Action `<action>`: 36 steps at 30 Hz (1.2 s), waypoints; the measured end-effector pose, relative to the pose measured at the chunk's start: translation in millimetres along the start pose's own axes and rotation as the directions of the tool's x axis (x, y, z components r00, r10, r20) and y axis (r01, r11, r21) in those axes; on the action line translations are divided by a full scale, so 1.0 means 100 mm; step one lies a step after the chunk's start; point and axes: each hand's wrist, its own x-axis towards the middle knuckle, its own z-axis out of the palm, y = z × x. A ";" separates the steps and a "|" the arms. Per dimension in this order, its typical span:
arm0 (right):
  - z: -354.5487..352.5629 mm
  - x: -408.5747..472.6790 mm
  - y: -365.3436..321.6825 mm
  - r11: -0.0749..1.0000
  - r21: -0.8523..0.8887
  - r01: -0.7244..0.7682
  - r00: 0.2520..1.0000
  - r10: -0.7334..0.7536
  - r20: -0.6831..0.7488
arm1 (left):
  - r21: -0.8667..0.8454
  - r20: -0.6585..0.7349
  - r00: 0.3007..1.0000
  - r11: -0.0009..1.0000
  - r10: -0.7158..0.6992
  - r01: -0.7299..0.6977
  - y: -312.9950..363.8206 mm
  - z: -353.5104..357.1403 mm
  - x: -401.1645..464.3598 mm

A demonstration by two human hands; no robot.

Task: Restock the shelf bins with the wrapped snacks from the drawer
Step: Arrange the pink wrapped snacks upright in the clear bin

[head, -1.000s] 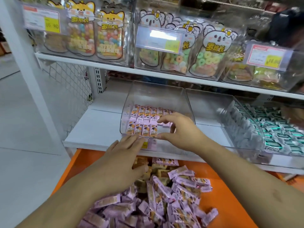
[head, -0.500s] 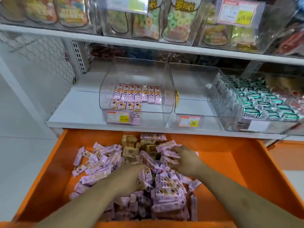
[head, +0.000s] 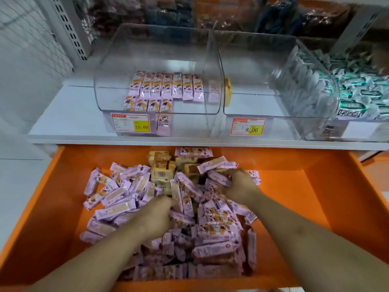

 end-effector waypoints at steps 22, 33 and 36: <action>-1.67 -1.76 -0.96 0.717 0.665 0.208 0.934 -0.348 0.083 | -0.641 -0.175 0.980 0.745 0.091 -0.183 0.82 -1.46 -1.55; -1.83 -1.64 -1.19 0.644 0.731 0.226 0.958 -0.284 -0.046 | -0.877 -0.225 0.974 0.435 0.010 -0.207 0.94 -1.59 -1.51; -1.84 -1.55 -1.21 0.710 0.652 0.265 0.959 -0.262 -0.104 | -0.920 -0.225 0.974 0.334 -0.020 -0.206 0.97 -1.61 -1.43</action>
